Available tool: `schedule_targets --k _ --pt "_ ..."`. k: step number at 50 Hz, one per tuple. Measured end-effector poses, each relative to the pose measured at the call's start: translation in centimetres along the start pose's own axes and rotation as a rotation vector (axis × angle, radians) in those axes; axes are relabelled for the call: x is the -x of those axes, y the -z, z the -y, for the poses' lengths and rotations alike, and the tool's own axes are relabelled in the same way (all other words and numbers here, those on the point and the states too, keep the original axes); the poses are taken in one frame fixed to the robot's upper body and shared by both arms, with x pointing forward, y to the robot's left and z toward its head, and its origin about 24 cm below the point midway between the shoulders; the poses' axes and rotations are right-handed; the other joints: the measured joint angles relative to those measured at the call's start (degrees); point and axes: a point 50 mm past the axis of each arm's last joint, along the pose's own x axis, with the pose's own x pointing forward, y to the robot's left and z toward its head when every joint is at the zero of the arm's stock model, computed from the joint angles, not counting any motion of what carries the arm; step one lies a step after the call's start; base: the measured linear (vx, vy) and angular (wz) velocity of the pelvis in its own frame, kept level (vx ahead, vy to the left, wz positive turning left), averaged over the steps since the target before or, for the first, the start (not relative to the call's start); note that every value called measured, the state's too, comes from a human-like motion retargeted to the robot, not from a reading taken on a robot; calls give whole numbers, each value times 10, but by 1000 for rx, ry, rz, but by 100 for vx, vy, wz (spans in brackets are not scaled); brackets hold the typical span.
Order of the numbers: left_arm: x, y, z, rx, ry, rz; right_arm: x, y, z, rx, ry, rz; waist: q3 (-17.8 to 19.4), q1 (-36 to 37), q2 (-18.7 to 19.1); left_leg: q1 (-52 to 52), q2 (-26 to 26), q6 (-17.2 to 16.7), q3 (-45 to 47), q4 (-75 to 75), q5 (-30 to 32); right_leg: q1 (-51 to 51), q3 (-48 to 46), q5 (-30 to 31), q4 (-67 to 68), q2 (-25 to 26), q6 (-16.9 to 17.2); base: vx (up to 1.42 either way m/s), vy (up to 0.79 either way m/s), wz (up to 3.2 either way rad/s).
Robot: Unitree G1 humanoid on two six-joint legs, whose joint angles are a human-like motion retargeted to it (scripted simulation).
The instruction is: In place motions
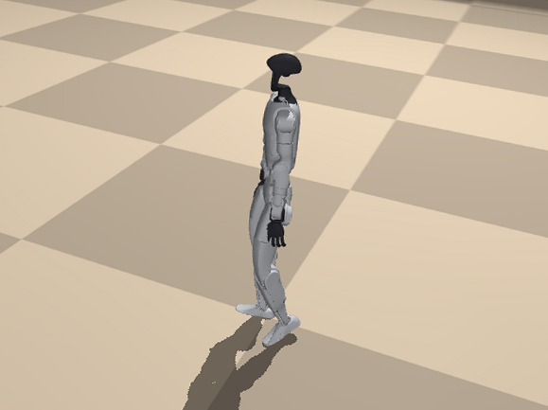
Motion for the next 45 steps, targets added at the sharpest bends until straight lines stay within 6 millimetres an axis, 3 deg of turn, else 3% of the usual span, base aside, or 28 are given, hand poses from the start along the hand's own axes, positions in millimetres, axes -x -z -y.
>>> schedule_targets --k 4,8,10,12,14,22,27,35,45 --pt "0 -10 6 -37 19 33 1 -16 5 -29 -1 62 4 14 21 -35 -43 -17 -108 -47 3 -8 33 9 0 16 -4 8 3 -118" --pt "0 -11 11 -65 25 47 1 -16 2 -39 -4 64 3 12 52 -45 -63 -69 -187 -146 37 -9 51 12 2 47 -4 15 4 -77" --pt "0 -7 15 -73 37 35 0 -9 0 -38 -5 38 3 5 58 -37 -79 -39 -201 -198 96 -2 66 12 4 53 0 18 6 -36" --pt "0 1 18 -76 56 10 0 3 -2 -25 -15 -8 -12 -26 68 -12 -17 -61 -54 -182 21 -5 56 13 5 55 5 20 11 -4" --pt "1 8 20 -73 63 -22 0 15 -8 -16 -26 -63 -17 -26 69 -14 -47 -56 -126 -193 32 -5 73 17 7 54 9 13 7 -67" --pt "2 25 18 -39 53 -89 6 64 -22 -55 -64 -249 -28 -14 65 22 -54 -39 -73 -213 12 -3 104 31 12 44 19 14 10 -60" --pt "2 26 15 30 50 -95 6 72 -22 -49 -47 -268 -24 -22 67 24 -54 -33 -66 -204 -2 -5 109 37 15 40 27 3 8 -23" --pt "1 24 6 47 29 -88 5 63 -23 -40 -50 -235 -24 -18 67 23 -54 -30 -63 -202 -13 -10 117 45 18 39 33 0 3 -13" --pt "1 10 0 33 28 -52 0 21 -16 -4 -6 -62 -20 -40 77 -26 -39 -41 -123 -174 -12 -37 175 42 68 47 79 -8 -4 46"
